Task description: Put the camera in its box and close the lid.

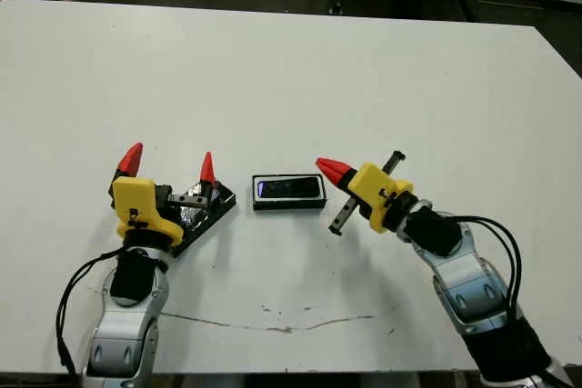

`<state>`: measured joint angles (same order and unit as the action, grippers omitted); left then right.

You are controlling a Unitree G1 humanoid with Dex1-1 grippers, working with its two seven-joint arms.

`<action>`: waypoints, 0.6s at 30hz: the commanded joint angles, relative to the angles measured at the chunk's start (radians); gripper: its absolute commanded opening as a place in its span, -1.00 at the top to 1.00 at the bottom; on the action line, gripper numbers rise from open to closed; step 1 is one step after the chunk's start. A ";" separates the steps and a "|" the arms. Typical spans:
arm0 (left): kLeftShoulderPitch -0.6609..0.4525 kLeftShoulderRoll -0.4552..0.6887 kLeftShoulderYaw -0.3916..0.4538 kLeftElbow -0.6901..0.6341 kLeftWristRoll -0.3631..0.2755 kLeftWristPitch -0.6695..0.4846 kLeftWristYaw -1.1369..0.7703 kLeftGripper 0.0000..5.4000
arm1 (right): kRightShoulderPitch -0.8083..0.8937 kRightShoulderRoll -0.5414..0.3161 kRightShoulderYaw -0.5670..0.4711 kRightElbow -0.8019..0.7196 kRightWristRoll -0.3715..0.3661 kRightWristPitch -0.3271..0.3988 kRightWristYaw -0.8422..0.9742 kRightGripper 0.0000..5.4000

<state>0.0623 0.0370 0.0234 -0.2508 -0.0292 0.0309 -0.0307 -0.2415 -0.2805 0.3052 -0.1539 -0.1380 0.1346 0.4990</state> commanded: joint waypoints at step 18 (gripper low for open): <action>0.008 0.003 -0.001 0.011 0.008 0.003 0.001 -1.00 | 0.021 -0.014 0.034 -0.009 -0.023 0.062 0.009 0.99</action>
<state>0.0623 0.0368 0.0223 -0.2475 -0.0264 0.0299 -0.0304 -0.2293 -0.2809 0.3366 -0.1644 -0.1535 0.1762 0.5019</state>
